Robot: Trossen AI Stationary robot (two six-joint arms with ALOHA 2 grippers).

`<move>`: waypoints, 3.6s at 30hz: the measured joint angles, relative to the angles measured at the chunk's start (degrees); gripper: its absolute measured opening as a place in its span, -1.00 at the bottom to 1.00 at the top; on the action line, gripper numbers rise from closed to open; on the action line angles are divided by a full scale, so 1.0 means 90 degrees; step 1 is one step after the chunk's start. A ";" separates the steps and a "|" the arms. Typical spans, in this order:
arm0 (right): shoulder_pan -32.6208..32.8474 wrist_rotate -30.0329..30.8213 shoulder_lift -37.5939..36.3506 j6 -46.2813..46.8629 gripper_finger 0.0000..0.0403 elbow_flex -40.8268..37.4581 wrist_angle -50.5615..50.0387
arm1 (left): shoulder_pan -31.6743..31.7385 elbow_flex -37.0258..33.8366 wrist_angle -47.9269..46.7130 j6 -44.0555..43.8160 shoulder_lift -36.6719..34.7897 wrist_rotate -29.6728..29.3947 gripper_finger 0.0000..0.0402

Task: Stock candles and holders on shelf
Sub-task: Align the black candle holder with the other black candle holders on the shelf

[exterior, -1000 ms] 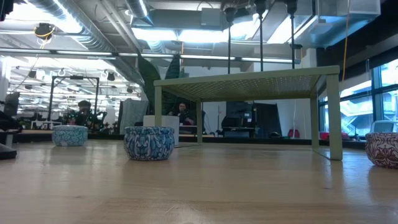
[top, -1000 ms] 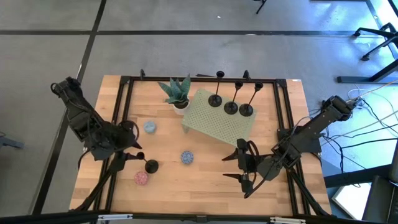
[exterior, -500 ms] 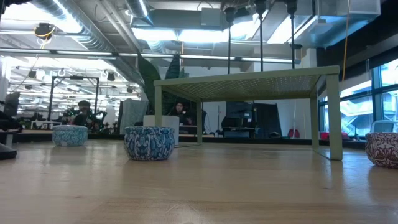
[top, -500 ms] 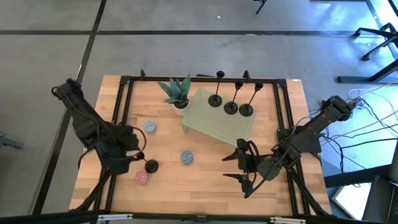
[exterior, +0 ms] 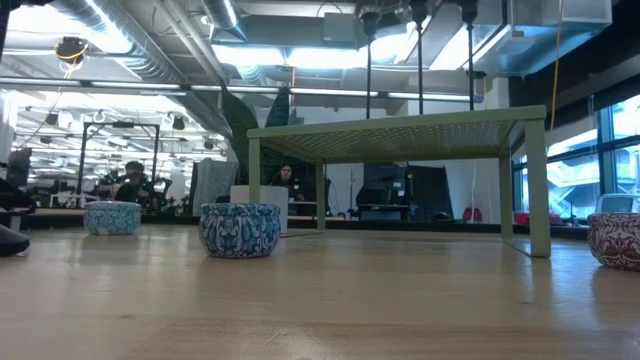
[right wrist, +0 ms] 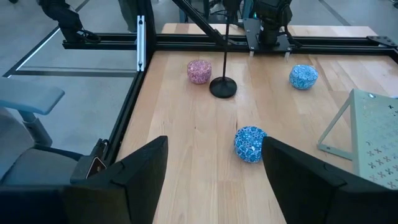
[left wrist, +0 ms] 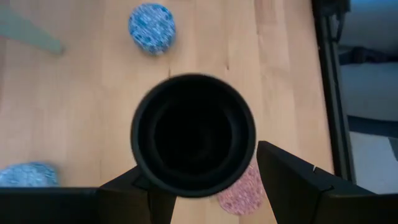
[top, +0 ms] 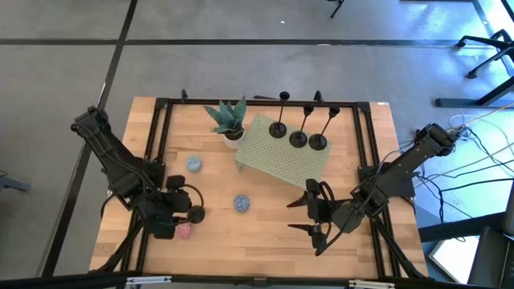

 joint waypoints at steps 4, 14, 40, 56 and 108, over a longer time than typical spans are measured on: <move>0.0002 0.0002 0.0000 -0.0013 0.31 0.0000 0.0000 | 0.0000 0.0000 -0.0013 -0.0003 0.0004 -0.0335 0.01; 0.0000 0.0002 0.0000 -0.0311 0.31 0.0000 0.0039 | 0.0000 0.0000 -0.0032 0.0164 0.0002 -0.0778 -0.10; -0.0674 0.0006 0.0000 -0.0478 0.31 0.0000 0.0310 | 0.1430 0.1797 0.1739 0.3146 -0.0024 -0.1617 -0.44; -0.0867 0.0319 0.0000 -0.0265 0.31 0.0000 0.0682 | 0.4022 0.1882 0.4160 0.4902 0.0196 -0.1426 -0.60; -0.0877 -0.0287 -0.0002 -0.0646 0.31 0.0000 0.0158 | 0.1091 0.1882 -0.0904 0.3358 0.3865 0.2477 -0.20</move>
